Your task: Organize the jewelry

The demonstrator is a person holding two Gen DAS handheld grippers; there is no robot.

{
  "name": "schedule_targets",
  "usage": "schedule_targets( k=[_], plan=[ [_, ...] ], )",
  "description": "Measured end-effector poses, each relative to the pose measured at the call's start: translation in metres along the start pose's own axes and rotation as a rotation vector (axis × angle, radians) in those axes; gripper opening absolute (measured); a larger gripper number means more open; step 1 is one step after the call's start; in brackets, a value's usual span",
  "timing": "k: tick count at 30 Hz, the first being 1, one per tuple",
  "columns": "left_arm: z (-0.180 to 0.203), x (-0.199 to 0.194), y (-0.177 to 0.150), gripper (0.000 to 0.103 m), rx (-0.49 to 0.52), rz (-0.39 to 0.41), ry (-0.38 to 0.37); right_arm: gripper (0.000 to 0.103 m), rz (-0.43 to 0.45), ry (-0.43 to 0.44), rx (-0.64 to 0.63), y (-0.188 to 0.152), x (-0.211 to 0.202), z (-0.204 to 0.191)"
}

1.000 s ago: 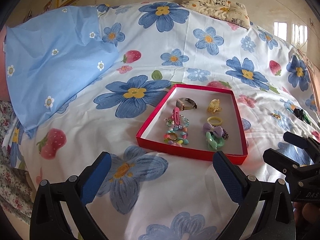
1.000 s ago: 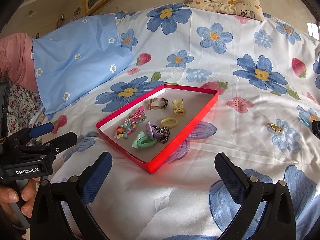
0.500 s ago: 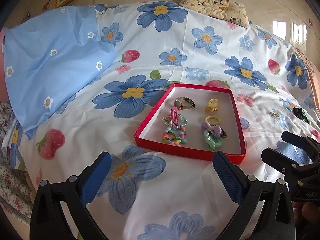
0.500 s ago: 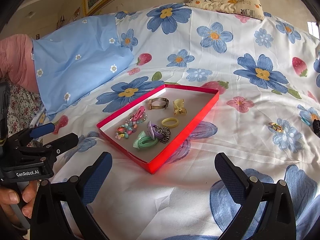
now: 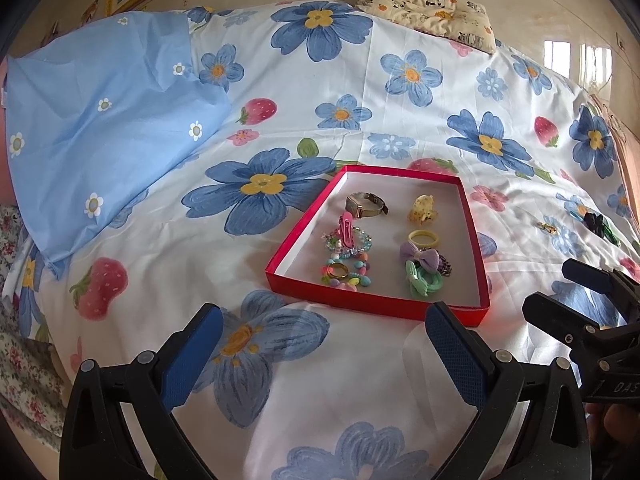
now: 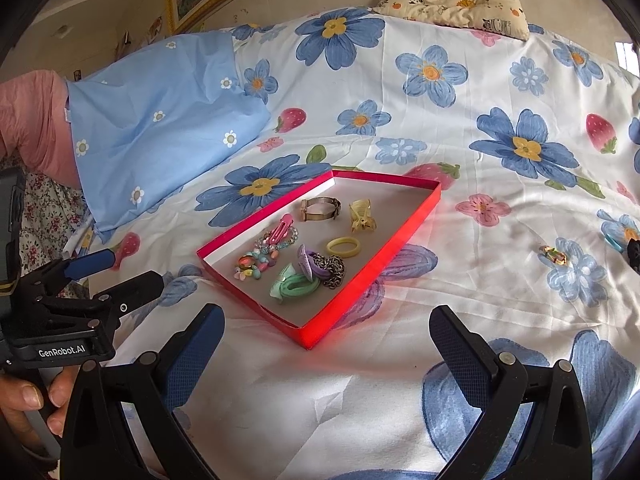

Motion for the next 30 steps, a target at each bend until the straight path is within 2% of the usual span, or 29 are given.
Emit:
schedule_targets(
  k=[30],
  plan=[
    [0.0049, 0.0014, -0.0025, 0.102, -0.004, -0.003, 0.001, 0.103, 0.005, 0.008, -0.003, 0.003, -0.0019, -0.0044]
  ],
)
Point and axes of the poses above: each gripper's, at about its wrist camera, not at the fingertips, and x roughly the way its jaws point, z to its right, y to its top, the point moved 2 cm from there along x, roughly the way its jaws point, and after that the axes turned 2 degrees about -z, right-handed, at the moved point
